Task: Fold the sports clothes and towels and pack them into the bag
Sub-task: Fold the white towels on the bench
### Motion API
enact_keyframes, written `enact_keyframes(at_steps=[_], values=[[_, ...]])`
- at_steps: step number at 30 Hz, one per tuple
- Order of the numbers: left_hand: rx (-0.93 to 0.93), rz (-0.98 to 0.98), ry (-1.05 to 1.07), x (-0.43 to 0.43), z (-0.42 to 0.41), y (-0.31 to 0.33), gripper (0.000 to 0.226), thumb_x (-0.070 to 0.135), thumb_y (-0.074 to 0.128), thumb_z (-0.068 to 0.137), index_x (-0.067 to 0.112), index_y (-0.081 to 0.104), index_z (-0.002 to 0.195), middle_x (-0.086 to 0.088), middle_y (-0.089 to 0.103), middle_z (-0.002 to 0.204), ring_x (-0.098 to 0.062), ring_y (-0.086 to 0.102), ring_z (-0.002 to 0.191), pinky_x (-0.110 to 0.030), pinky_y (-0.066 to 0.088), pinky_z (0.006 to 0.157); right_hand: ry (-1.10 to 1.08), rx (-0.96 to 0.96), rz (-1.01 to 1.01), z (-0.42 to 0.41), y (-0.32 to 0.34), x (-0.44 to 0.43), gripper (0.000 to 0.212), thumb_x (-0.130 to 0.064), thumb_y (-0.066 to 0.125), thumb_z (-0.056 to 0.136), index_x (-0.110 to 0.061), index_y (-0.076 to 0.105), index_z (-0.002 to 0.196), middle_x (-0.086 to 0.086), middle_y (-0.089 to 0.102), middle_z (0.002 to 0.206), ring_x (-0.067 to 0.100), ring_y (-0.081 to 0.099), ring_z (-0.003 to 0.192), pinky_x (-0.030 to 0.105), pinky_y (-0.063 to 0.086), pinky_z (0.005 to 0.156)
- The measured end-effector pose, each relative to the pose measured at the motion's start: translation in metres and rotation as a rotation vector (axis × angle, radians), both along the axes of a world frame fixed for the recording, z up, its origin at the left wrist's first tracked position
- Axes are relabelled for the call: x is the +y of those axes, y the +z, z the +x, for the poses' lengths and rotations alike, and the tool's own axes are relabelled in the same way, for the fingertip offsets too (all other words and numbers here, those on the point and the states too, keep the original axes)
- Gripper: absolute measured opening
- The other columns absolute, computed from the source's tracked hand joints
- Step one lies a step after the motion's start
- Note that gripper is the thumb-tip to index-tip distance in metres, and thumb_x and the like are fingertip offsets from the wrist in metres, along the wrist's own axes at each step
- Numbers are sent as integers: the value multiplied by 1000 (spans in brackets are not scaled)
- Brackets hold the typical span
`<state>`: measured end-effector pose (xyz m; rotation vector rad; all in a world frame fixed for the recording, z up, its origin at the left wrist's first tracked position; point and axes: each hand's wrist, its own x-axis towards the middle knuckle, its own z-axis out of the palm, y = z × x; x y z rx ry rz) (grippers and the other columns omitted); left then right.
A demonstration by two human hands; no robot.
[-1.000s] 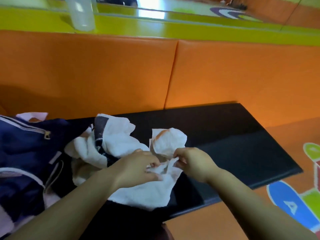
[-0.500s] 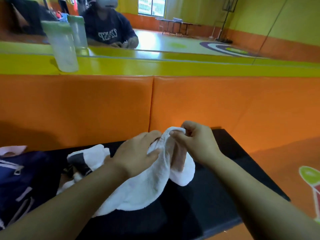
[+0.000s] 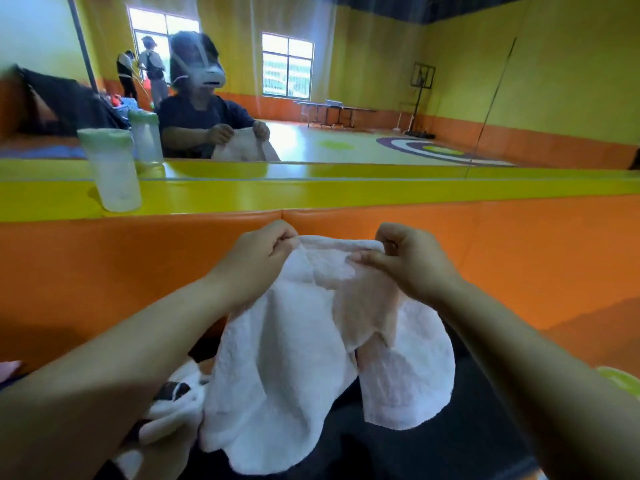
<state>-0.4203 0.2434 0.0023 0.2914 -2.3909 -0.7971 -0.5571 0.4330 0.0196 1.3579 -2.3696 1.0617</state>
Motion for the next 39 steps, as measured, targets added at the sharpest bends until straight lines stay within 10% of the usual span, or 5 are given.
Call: enact_keyframes(at_steps=[9,22,32,39], values=[[-243,-254,-79,-16,-7,11,26,41,80,67,33,61,83,21,61,85,11,52,80,-8,37,64,-176,134,144,-36,3,48,39,-35,72,82,-22,38,68,-5,40,57,17,35,55,35,24,51],[-294,-76,63,-38,-22,-24,34,41,74,76,13,56,65,0,55,66,-17,48,64,-31,30,56,-402,-218,290,-53,-36,95,44,-45,62,86,-15,37,65,2,36,60,17,33,55,32,21,52],[-233,172,-181,3,-37,-18,18,41,60,69,28,62,81,-9,66,86,-27,59,76,-33,43,69,-93,-384,540,-27,-61,72,25,-41,73,75,-23,60,86,-7,61,82,12,57,75,33,45,67],[-64,-63,-190,21,-43,1,21,19,65,78,39,68,74,9,44,78,-2,46,77,-19,33,72,73,-569,203,-8,-50,50,24,-47,74,76,-28,64,88,-4,66,73,12,62,69,39,54,70]])
